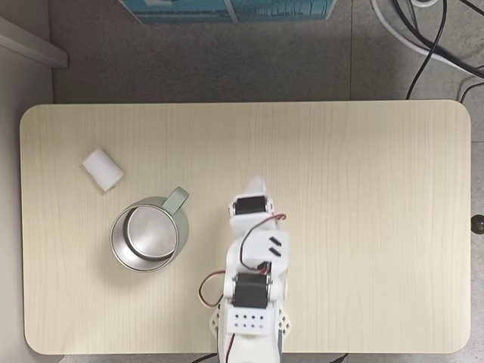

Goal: Grasp a dressing and put it in the cup.

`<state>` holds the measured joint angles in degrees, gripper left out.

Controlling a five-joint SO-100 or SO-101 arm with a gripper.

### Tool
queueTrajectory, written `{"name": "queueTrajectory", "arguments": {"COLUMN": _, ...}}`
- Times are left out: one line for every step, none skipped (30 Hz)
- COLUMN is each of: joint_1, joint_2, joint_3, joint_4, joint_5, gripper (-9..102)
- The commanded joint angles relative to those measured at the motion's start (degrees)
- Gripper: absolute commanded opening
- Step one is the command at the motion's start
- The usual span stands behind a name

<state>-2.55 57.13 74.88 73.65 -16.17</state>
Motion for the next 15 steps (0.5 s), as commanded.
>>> {"name": "queueTrajectory", "arguments": {"joint_1": -4.22, "joint_2": 10.11, "joint_3": 18.37, "joint_4": 6.86, "joint_5": -2.72, "gripper": 6}}
{"name": "queueTrajectory", "arguments": {"joint_1": -5.8, "joint_2": 13.27, "joint_3": 23.12, "joint_4": 9.58, "joint_5": -3.78, "gripper": 7}}
{"name": "queueTrajectory", "arguments": {"joint_1": -7.38, "joint_2": 16.7, "joint_3": 28.3, "joint_4": 12.48, "joint_5": -4.83, "gripper": 8}}
{"name": "queueTrajectory", "arguments": {"joint_1": -8.96, "joint_2": 20.39, "joint_3": 33.75, "joint_4": 15.29, "joint_5": -5.54, "gripper": 8}}
{"name": "queueTrajectory", "arguments": {"joint_1": -10.55, "joint_2": 24.17, "joint_3": 39.2, "joint_4": 18.11, "joint_5": -6.42, "gripper": 9}}
{"name": "queueTrajectory", "arguments": {"joint_1": -12.22, "joint_2": 28.3, "joint_3": 45.18, "joint_4": 21.18, "joint_5": -7.47, "gripper": 10}}
{"name": "queueTrajectory", "arguments": {"joint_1": -13.97, "joint_2": 32.87, "joint_3": 51.5, "joint_4": 24.61, "joint_5": -8.96, "gripper": 11}}
{"name": "queueTrajectory", "arguments": {"joint_1": -15.91, "joint_2": 37.88, "joint_3": 58.45, "joint_4": 28.21, "joint_5": -10.37, "gripper": 11}}
{"name": "queueTrajectory", "arguments": {"joint_1": -17.67, "joint_2": 42.89, "joint_3": 64.95, "joint_4": 31.38, "joint_5": -11.69, "gripper": 12}}
{"name": "queueTrajectory", "arguments": {"joint_1": -19.34, "joint_2": 45.0, "joint_3": 66.8, "joint_4": 31.38, "joint_5": -13.45, "gripper": 12}}
{"name": "queueTrajectory", "arguments": {"joint_1": -21.18, "joint_2": 46.41, "joint_3": 67.5, "joint_4": 31.38, "joint_5": -15.82, "gripper": 13}}
{"name": "queueTrajectory", "arguments": {"joint_1": -23.12, "joint_2": 47.64, "joint_3": 67.59, "joint_4": 31.38, "joint_5": -18.11, "gripper": 13}}
{"name": "queueTrajectory", "arguments": {"joint_1": -24.96, "joint_2": 48.69, "joint_3": 67.59, "joint_4": 31.38, "joint_5": -20.13, "gripper": 14}}
{"name": "queueTrajectory", "arguments": {"joint_1": -26.54, "joint_2": 49.66, "joint_3": 67.59, "joint_4": 31.38, "joint_5": -22.15, "gripper": 15}}
{"name": "queueTrajectory", "arguments": {"joint_1": -28.04, "joint_2": 50.8, "joint_3": 67.76, "joint_4": 31.38, "joint_5": -23.82, "gripper": 15}}
